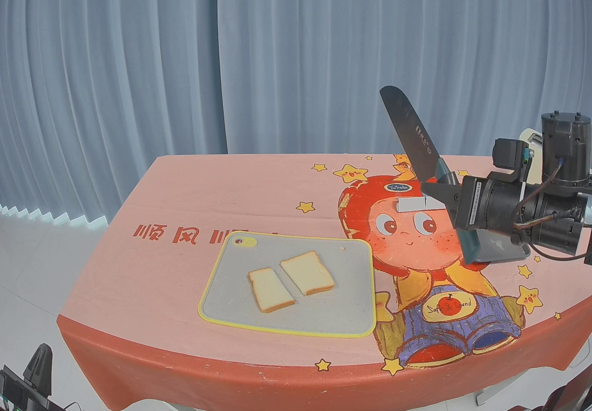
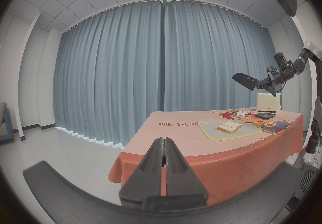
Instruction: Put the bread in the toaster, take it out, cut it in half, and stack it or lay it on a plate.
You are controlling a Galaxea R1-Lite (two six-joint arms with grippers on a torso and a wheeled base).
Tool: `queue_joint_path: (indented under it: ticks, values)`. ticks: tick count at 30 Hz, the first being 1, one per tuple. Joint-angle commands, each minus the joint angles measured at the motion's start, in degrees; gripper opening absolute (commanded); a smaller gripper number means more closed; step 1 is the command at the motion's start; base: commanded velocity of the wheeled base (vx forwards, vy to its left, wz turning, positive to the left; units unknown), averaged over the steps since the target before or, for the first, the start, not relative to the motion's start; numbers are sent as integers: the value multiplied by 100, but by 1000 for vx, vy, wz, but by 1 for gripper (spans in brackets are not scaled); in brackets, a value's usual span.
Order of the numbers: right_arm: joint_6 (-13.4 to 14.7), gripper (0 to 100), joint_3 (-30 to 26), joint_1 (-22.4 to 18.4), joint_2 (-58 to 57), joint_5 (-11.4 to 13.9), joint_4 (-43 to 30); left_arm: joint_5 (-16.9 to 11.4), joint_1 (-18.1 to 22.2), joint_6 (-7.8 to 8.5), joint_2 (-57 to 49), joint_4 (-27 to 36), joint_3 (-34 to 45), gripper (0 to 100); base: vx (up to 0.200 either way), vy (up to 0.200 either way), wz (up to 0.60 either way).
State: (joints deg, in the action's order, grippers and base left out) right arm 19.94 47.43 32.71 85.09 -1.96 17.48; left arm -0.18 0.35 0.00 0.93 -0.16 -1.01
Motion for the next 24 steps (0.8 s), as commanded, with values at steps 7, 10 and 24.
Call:
queue_joint_path:
  ticks: [7,10,24]
  values:
    - [1,0,47,-159,131,38,1,1,0,0,-31,-2,101,0,0,0,0]
    - [1,0,47,-177,148,100,1,1,-9,0,-31,-2,101,0,0,0,0]
    - [10,0,91,-476,254,346,-17,1,0,0,-31,-2,101,0,0,0,0]
